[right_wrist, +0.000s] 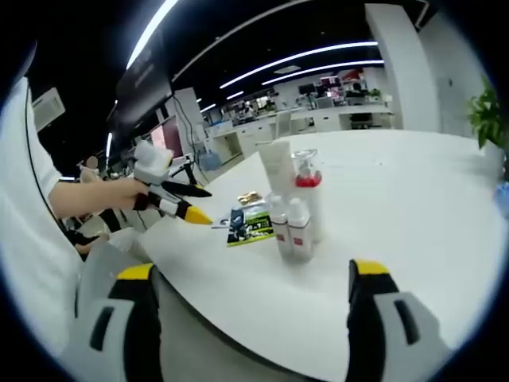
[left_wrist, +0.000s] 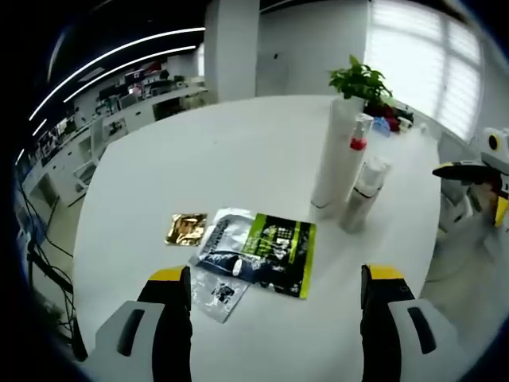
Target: Arrange the skincare products in the storage area until every visible bottle or jar stands upright without overlapping.
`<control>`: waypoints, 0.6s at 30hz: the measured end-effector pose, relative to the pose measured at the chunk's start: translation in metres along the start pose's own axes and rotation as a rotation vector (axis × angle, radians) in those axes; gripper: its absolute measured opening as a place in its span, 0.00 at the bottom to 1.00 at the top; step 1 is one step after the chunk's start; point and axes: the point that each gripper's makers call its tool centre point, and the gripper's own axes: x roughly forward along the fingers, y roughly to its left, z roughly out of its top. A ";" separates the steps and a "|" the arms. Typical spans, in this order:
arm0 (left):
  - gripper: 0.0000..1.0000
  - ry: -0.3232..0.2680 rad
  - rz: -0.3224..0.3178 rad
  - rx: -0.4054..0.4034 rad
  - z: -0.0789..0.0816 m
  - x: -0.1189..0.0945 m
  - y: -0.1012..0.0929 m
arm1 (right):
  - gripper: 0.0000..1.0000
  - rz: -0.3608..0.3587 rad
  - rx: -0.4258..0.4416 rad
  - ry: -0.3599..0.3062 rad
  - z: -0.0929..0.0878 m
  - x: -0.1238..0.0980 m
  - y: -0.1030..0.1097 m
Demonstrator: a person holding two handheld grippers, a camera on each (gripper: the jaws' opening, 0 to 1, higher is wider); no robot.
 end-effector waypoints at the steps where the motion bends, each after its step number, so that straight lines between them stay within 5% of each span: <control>1: 0.86 0.010 -0.004 0.005 0.000 0.004 0.001 | 0.99 -0.002 0.001 0.000 0.000 0.000 -0.001; 18: 0.86 0.172 -0.045 0.109 -0.011 0.067 0.021 | 0.99 -0.033 0.028 0.009 -0.003 0.004 -0.007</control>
